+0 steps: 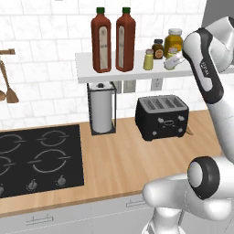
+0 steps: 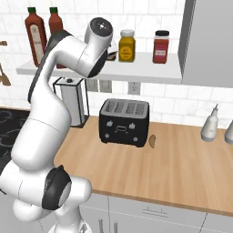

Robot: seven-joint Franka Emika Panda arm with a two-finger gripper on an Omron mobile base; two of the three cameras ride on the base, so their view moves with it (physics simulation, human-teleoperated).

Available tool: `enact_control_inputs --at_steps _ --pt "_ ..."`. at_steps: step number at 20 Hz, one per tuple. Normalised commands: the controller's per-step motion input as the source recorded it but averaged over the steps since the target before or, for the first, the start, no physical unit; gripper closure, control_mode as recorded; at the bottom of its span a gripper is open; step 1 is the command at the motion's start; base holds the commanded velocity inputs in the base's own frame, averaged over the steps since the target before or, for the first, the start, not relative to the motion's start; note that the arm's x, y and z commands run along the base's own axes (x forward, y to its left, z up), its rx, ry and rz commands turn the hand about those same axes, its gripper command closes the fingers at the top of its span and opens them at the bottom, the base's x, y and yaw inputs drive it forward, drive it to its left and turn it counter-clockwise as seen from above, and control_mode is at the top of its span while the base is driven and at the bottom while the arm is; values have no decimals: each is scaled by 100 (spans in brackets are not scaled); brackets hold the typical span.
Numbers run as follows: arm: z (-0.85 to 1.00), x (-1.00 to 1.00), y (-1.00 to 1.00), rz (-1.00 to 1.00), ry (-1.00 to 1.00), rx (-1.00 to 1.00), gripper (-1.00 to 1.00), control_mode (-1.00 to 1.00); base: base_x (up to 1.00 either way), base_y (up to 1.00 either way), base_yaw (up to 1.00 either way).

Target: Put the shaker and condiment bottle from the counter next to their counterparts in the cabinet.

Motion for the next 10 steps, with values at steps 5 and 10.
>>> enact_control_inputs --at_steps 5,10 --pt "-2 30 0 1 6 0 100 -100 0 0 0" --pt "-13 18 0 0 -2 0 100 -100 0 0 0"
